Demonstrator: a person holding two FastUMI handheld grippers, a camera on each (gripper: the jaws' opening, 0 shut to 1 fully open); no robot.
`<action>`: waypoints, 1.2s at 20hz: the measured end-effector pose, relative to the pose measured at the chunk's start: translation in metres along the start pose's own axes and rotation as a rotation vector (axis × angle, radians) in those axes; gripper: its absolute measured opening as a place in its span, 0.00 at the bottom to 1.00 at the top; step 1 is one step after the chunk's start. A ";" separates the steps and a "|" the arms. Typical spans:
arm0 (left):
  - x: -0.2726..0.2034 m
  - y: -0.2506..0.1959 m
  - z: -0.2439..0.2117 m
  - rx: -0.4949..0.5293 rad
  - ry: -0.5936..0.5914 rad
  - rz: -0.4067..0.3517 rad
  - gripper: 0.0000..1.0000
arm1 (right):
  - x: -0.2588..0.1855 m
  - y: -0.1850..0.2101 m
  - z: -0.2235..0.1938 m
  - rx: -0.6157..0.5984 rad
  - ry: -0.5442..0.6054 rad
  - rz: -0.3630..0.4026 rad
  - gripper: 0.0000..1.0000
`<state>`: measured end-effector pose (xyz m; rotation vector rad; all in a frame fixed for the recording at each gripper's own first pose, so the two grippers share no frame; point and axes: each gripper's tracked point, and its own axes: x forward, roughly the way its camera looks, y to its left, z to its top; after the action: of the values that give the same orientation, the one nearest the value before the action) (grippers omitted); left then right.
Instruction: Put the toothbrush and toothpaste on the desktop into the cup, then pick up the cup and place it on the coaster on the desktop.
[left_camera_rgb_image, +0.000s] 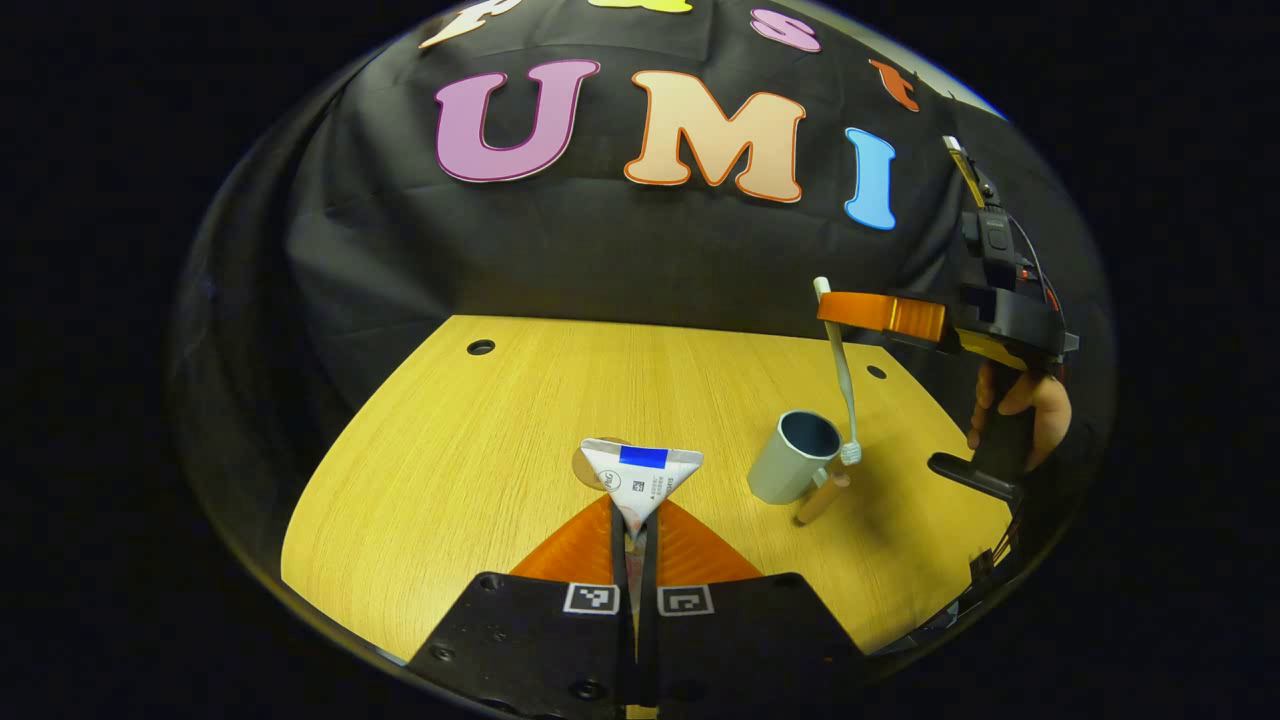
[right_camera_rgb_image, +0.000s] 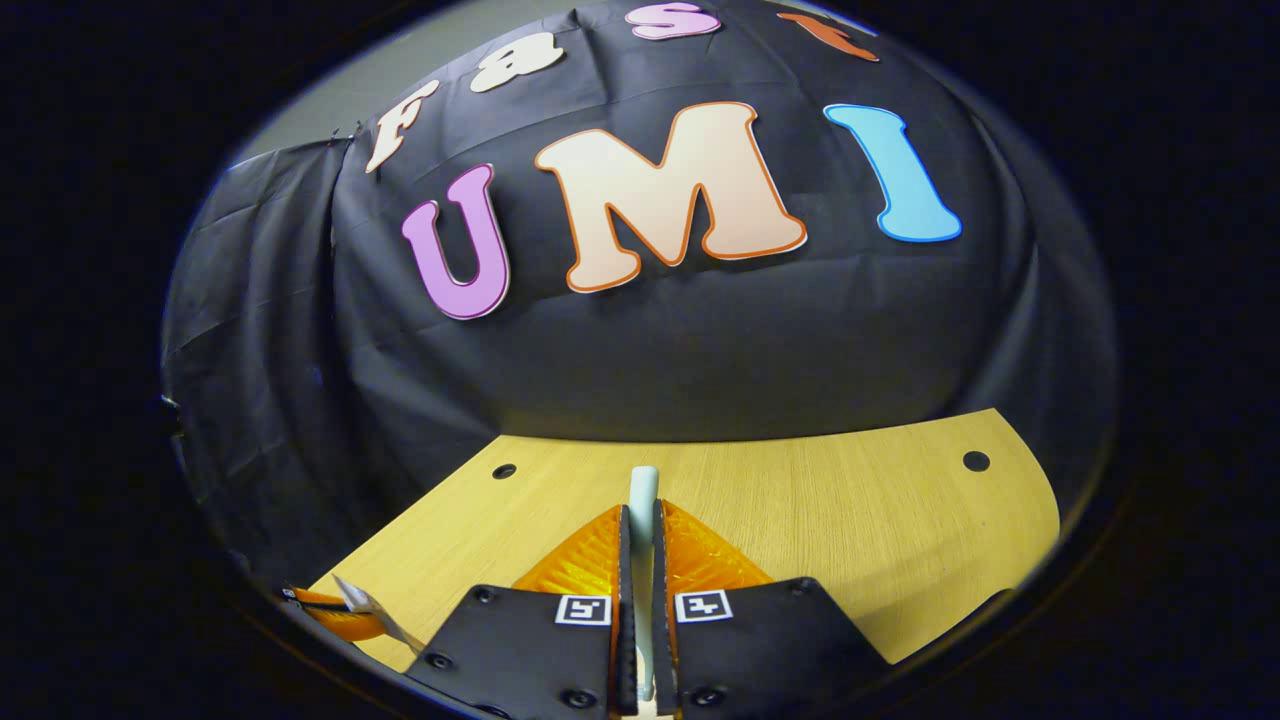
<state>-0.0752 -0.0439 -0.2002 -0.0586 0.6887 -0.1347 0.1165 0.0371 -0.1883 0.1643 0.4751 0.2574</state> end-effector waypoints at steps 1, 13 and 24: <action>-0.001 0.000 0.001 -0.001 -0.002 0.005 0.01 | 0.005 -0.004 0.002 0.010 -0.015 -0.008 0.09; -0.009 0.004 0.005 -0.002 -0.012 0.038 0.00 | 0.037 -0.032 -0.019 -0.031 -0.009 -0.085 0.09; 0.003 -0.016 0.024 0.024 -0.021 -0.034 0.00 | -0.005 -0.036 -0.048 -0.022 0.028 -0.080 1.00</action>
<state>-0.0589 -0.0598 -0.1817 -0.0489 0.6651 -0.1743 0.0971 0.0060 -0.2359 0.1197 0.5058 0.1864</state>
